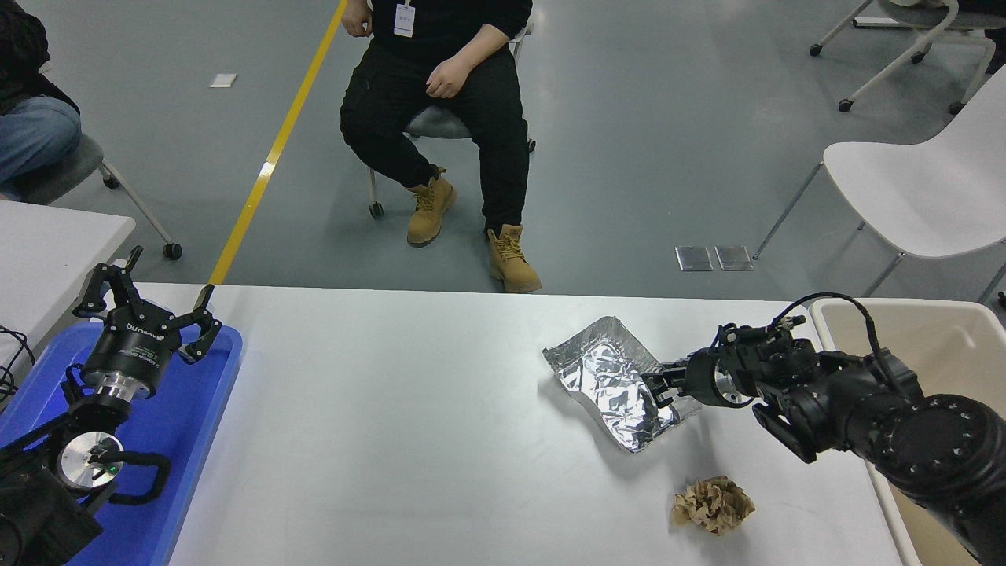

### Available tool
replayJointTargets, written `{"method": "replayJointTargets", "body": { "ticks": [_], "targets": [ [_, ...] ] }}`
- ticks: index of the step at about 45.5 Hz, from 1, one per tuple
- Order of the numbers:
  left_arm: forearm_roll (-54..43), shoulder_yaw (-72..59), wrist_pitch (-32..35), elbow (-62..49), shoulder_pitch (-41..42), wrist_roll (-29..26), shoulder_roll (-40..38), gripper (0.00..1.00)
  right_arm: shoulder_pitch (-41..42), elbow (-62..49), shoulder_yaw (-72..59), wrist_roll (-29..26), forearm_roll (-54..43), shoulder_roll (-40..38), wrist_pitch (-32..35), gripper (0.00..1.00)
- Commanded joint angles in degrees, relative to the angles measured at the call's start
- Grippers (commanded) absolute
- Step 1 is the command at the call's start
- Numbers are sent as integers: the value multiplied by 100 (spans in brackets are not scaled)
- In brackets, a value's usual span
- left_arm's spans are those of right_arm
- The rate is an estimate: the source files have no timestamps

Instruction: Clean the table surface

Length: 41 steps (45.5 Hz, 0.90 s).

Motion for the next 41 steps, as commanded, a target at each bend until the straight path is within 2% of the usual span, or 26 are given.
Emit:
{"method": "replayJointTargets", "body": {
  "ticks": [1, 9, 30, 41],
  "targets": [
    [8, 0, 0, 0, 0, 0, 2, 100, -39, -4, -9, 9, 0, 8, 8, 14],
    [-1, 0, 0, 0, 0, 0, 2, 100, -39, -4, -9, 9, 0, -1, 16, 0],
    [-1, 0, 0, 0, 0, 0, 2, 100, 4, -4, 52, 18, 88, -10, 16, 0],
    [8, 0, 0, 0, 0, 0, 2, 100, 250, 84, 79, 229, 984, -98, 69, 0]
  ]
}}
